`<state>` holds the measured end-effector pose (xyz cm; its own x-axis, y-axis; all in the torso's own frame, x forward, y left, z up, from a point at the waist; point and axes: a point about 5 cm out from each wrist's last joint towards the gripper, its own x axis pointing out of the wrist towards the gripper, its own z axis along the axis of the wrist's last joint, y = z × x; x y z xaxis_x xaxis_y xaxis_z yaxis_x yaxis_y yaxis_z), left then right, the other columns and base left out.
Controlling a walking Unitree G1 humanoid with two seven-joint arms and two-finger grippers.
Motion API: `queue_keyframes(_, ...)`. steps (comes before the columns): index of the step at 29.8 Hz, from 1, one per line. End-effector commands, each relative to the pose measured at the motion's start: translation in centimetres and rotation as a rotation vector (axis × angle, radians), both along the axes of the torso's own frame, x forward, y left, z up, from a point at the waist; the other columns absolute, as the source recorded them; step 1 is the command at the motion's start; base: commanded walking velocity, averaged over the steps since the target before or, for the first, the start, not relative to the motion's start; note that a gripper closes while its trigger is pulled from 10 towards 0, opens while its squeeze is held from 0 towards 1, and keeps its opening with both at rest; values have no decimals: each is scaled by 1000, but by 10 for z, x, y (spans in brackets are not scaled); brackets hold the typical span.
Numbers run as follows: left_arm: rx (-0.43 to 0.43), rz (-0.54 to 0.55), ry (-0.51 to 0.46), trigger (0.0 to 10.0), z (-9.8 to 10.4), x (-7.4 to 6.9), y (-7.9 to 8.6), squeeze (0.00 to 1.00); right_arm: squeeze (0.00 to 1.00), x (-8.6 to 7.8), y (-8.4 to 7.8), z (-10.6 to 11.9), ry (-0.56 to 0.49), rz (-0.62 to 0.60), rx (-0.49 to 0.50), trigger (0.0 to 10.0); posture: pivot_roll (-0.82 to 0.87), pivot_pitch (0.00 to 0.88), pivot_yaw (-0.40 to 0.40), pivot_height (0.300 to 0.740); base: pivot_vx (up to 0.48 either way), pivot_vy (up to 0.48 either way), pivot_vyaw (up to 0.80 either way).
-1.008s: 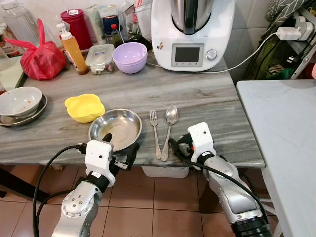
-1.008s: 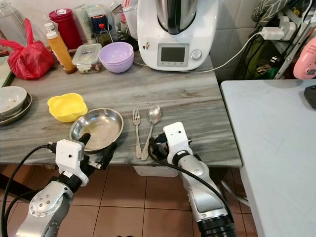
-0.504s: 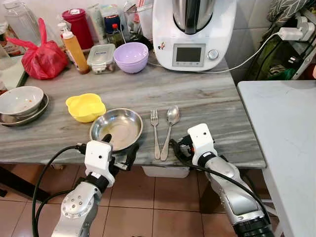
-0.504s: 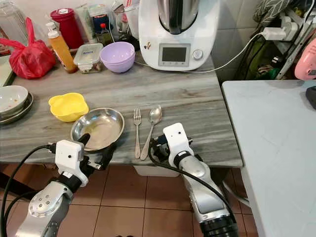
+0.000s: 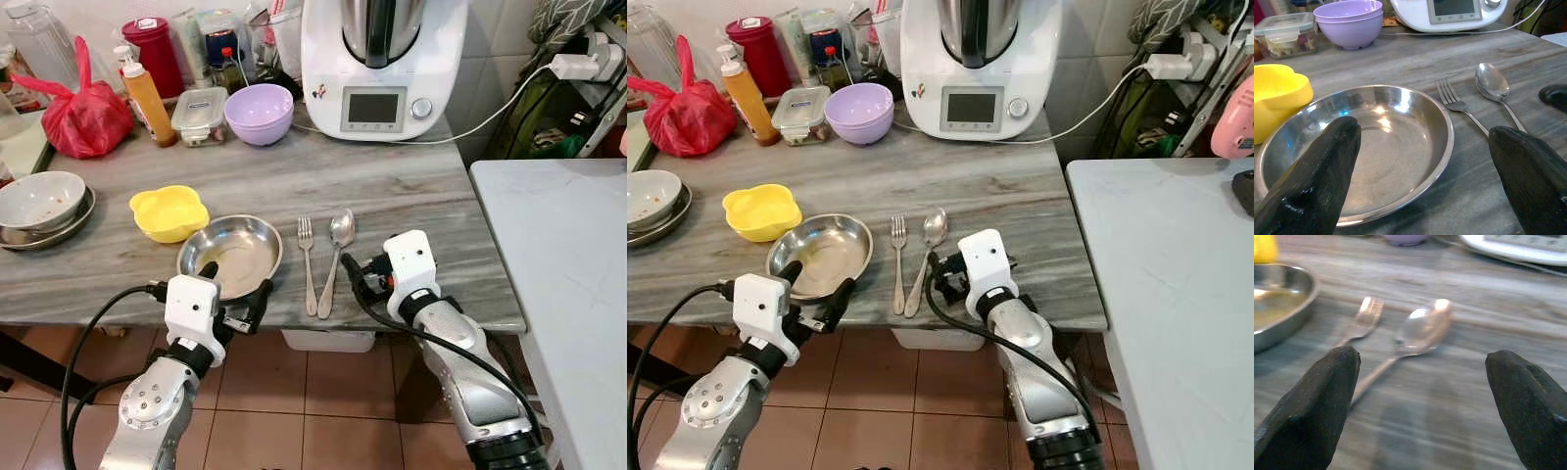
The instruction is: Setting the table
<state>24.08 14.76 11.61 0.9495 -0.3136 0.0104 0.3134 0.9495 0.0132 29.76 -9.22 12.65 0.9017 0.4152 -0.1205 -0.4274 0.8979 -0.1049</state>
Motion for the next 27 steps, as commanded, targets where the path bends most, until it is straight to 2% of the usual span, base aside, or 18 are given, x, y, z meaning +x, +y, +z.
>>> queue_keyframes(1, 12, 13, -5, 10000, 1, -1, 4, 0, 639, -2, 8, -4, 29, 41, 6, 10000, -53, 103, 90, 740, 0, 0, 0)
queue_keyframes(4, 12, 13, -4, 10000, 0, -1, 5, 0, 639, -3, 11, -4, 34, 59, 6, 10000, -52, 103, 90, 740, 0, 0, 0)
queue_keyframes(5, 13, 12, -2, 10000, 0, -1, 5, 0, 545, -4, 15, -5, 37, 82, 4, 10000, -52, 103, 90, 740, 0, 0, 0)
queue_keyframes(7, 13, 10, 1, 10000, -1, -1, 4, 0, 498, -5, 20, -7, 47, 114, -4, 10000, -51, 101, 89, 740, 0, 0, 0)
queue_keyframes(12, 12, 7, 3, 10000, -1, -2, 3, 0, 482, -5, 20, -11, 64, 111, -26, 10000, -51, 102, 88, 740, 0, 0, 0)
queue_keyframes(27, 10, -15, 23, 10000, -5, -2, -2, 0, 482, -3, -1, -26, 147, 19, -80, 10000, -65, 108, 92, 740, 0, 0, 0)
